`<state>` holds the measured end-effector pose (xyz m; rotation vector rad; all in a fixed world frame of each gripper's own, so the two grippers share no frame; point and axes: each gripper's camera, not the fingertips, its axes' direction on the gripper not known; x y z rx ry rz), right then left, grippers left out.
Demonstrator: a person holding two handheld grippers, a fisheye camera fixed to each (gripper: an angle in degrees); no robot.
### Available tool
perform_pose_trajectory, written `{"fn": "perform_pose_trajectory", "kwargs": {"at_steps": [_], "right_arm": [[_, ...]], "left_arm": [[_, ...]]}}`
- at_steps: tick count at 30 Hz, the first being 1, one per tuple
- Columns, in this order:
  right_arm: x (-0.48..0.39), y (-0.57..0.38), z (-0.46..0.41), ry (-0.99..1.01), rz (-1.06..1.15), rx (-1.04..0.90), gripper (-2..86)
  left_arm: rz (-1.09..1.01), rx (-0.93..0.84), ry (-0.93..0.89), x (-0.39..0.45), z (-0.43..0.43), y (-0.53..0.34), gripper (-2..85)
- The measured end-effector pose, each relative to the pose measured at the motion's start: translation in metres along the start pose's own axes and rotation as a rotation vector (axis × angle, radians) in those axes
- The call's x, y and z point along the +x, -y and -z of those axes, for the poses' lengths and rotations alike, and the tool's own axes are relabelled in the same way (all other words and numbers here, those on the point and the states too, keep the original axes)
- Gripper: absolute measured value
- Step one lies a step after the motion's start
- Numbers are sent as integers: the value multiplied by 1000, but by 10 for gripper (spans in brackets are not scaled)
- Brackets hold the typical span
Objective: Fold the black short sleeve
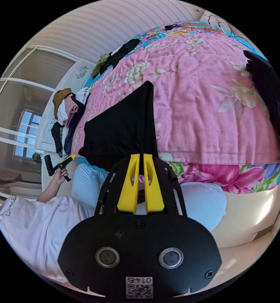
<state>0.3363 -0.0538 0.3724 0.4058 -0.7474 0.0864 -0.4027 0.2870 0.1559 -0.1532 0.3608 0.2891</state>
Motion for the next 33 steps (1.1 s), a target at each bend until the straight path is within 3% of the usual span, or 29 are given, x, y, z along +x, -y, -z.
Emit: {"fn": "perform_pose_trajectory", "kwargs": {"at_steps": [6, 10, 17, 22, 33], "right_arm": [[-36, -6, 2, -64, 111, 117, 13], [-67, 6, -31, -15, 218, 21, 14], [-87, -5, -87, -51, 323, -233, 8], [-81, -21, -98, 0, 285, -315, 11], [-63, 43, -42, -93, 90, 123, 80]], "left_arm": [[-63, -14, 5, 24, -6, 6, 61], [-113, -40, -42, 48, -38, 29, 65], [-123, -276, -119, 53, -72, 23, 49], [-134, -389, -131, 39, -65, 3, 47], [82, -23, 4, -2, -41, 75, 76]]}}
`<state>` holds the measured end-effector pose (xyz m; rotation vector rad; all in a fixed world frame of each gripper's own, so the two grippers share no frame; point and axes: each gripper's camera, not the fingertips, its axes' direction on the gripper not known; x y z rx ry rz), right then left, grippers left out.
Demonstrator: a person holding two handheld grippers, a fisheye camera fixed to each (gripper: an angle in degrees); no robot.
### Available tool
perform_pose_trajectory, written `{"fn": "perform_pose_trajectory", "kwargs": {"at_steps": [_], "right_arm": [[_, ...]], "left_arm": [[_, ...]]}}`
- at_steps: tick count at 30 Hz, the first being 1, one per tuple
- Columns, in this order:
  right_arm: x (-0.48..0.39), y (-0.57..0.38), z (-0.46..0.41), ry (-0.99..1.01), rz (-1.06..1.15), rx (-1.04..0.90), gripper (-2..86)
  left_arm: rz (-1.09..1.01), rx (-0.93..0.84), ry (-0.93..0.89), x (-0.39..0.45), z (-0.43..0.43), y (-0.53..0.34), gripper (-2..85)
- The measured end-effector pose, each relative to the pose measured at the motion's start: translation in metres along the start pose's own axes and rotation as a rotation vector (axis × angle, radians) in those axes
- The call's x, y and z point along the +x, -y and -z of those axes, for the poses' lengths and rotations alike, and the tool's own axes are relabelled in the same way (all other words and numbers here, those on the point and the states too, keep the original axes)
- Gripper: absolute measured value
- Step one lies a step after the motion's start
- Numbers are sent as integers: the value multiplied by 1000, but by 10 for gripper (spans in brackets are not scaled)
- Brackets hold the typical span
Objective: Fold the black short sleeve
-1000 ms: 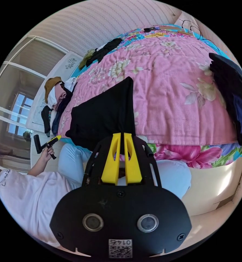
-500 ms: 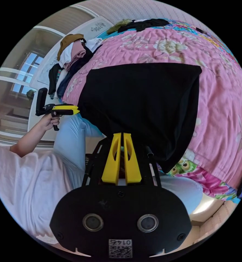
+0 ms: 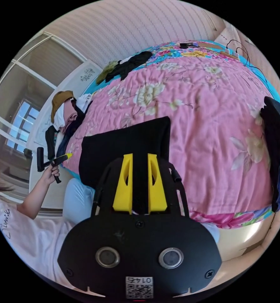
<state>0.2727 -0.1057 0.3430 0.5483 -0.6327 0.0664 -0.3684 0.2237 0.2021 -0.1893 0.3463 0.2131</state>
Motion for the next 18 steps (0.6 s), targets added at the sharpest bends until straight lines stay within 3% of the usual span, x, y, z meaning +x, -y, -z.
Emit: {"fn": "perform_pose_trajectory", "kwargs": {"at_steps": [9, 12, 14, 18], "right_arm": [[21, 69, -56, -64, -147, -129, 125], [2, 70, -63, -128, -53, -128, 88], [-18, 68, -64, -198, 57, -123, 51], [-32, 71, -49, -153, 106, -75, 29]], "left_arm": [[148, -89, 32, -10, -73, 60, 124], [113, -66, 46, -2, -82, 55, 68], [94, -65, -40, 1, -87, 49, 27], [110, -4, -55, 8, -77, 49, 4]]}}
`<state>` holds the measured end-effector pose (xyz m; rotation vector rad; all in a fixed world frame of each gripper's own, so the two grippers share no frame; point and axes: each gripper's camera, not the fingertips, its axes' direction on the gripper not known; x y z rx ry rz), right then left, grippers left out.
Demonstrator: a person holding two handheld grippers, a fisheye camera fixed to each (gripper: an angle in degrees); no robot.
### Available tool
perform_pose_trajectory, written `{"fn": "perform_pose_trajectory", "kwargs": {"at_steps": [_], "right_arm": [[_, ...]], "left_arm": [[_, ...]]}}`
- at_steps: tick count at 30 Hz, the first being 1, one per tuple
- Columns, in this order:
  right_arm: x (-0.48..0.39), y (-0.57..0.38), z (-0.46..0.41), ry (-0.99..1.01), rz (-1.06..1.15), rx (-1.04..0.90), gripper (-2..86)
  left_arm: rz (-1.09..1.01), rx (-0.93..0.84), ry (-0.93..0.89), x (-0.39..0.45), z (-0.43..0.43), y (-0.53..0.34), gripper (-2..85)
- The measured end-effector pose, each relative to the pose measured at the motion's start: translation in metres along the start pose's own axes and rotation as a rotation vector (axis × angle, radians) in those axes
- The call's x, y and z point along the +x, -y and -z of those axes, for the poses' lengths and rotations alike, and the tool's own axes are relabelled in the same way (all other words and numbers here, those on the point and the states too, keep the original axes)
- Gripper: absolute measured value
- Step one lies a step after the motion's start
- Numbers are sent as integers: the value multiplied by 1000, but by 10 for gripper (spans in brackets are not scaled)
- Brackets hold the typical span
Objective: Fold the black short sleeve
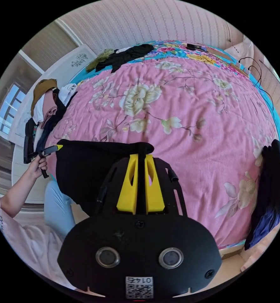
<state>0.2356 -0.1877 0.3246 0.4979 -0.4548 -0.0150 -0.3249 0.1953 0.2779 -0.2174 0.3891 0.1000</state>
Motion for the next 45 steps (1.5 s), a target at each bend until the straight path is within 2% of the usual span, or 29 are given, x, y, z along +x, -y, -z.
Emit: {"fn": "perform_pose_trajectory", "kwargs": {"at_steps": [2, 6, 9, 11, 13, 16, 21, 26, 28, 29, 30, 31, 32, 34, 36, 38, 40, 42, 45], "right_arm": [[-3, 7, 16, 77, 19, 54, 25], [-12, 25, 31, 53, 32, 124, 30], [-12, 43, 15, 22, -21, 57, 41], [-10, 46, 0, -73, -93, -10, 29], [-14, 42, 3, -102, -114, 11, 16], [-43, 33, 9, -59, 26, 65, 3], [-132, 29, -31, -25, 376, -81, -3], [-191, 51, -71, -289, 498, -82, -4], [-196, 60, -83, -281, 499, -105, -5], [-193, 65, -101, -252, 481, -196, -5], [-190, 67, -115, -228, 475, -286, -5], [-184, 68, -128, -201, 454, -317, -5], [-179, 70, -127, -167, 439, -297, -6], [-175, 82, -125, -117, 404, -372, -6], [-178, 92, -113, -90, 436, -322, -6], [-181, 105, -110, -148, 436, -254, -5], [-176, 114, -129, -202, 405, -306, -5], [-168, 116, -152, -192, 386, -363, -4], [-156, 117, -153, -148, 345, -357, -4]], "left_arm": [[-56, 40, 19, 16, 10, 5, 2], [-135, 137, 72, 39, 17, 17, 8], [-113, 79, 121, 44, -6, 26, 36], [-47, 46, 194, 41, -19, 22, 42], [-43, 85, 203, 42, -13, 13, 40], [-173, 139, 239, 65, 0, -11, 29], [-360, 111, 92, 136, -31, -73, -7], [-482, 7, 52, 213, -112, -124, -10], [-518, -66, 70, 224, -139, -131, -10], [-546, -144, 115, 228, -159, -136, -10], [-570, -155, 129, 229, -166, -139, -10], [-625, -118, 133, 232, -171, -144, -10], [-658, -129, 146, 237, -174, -145, -10], [-677, -172, 172, 250, -173, -141, -10], [-705, -118, 159, 261, -164, -143, -10], [-697, -114, 168, 264, -172, -145, -10], [-699, -201, 205, 261, -197, -146, -10], [-716, -153, 176, 260, -202, -148, -10], [-712, -196, 191, 272, -204, -142, -10]]}}
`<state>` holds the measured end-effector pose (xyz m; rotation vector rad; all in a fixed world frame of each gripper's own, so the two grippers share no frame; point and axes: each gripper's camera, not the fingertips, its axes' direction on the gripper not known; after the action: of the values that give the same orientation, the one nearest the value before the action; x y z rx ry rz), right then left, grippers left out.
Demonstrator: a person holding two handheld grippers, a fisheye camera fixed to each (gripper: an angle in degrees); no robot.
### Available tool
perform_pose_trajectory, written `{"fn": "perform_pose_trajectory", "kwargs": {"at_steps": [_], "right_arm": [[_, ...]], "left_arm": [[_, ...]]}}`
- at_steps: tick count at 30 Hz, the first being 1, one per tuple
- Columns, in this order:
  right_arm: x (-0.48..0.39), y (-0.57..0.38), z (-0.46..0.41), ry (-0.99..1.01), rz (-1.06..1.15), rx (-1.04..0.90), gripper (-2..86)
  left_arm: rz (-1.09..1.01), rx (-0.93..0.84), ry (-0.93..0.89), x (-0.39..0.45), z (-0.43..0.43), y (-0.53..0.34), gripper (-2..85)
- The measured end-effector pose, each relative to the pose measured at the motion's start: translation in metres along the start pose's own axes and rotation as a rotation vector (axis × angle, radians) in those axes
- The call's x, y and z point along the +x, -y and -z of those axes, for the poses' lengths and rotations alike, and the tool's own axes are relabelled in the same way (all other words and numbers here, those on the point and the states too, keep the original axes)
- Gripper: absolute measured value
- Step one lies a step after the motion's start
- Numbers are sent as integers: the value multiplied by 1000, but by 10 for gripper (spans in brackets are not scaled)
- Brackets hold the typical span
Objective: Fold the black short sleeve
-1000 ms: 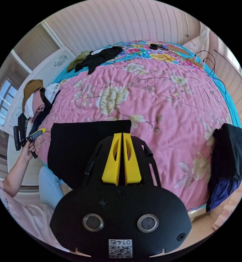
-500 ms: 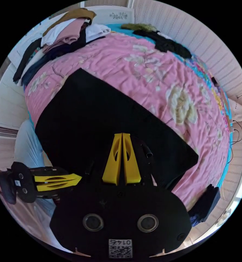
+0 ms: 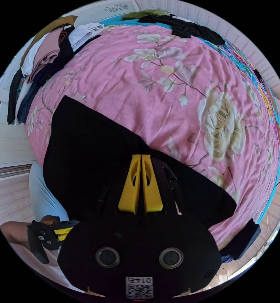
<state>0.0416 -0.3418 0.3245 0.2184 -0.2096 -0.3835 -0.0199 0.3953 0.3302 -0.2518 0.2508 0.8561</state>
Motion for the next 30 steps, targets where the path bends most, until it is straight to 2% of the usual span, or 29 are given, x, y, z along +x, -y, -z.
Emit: {"fn": "perform_pose_trajectory", "kwargs": {"at_steps": [3, 5, 6, 10, 14, 15, 17, 20, 26, 30], "right_arm": [[14, -28, 13, 69, -4, 120, -4], [32, -84, 34, 161, -85, 342, -3], [37, -101, 38, 178, -109, 382, -3], [64, -228, 30, 155, -363, 501, 1], [83, -330, 11, 191, -656, 724, 25], [86, -337, 8, 211, -670, 736, 31], [92, -352, -8, 278, -700, 725, 98], [93, -352, -30, 384, -638, 718, 149], [101, -356, -49, 385, -631, 719, 119], [103, -358, -56, 379, -633, 706, 88]], "left_arm": [[9, 9, -42, 4, 11, 5, -10], [23, 37, -44, 1, 23, 7, -10], [27, 36, -38, 0, 25, 8, -10], [65, 36, -40, -19, 35, 29, -10], [59, 59, -1, -34, 38, 76, -8], [59, 61, -6, -35, 38, 85, -8], [57, 78, -28, -38, 36, 122, -3], [8, 74, -16, -30, 30, 172, 25], [22, 15, -103, -20, -1, 251, 63], [-22, -41, -37, -9, -19, 287, 68]]}}
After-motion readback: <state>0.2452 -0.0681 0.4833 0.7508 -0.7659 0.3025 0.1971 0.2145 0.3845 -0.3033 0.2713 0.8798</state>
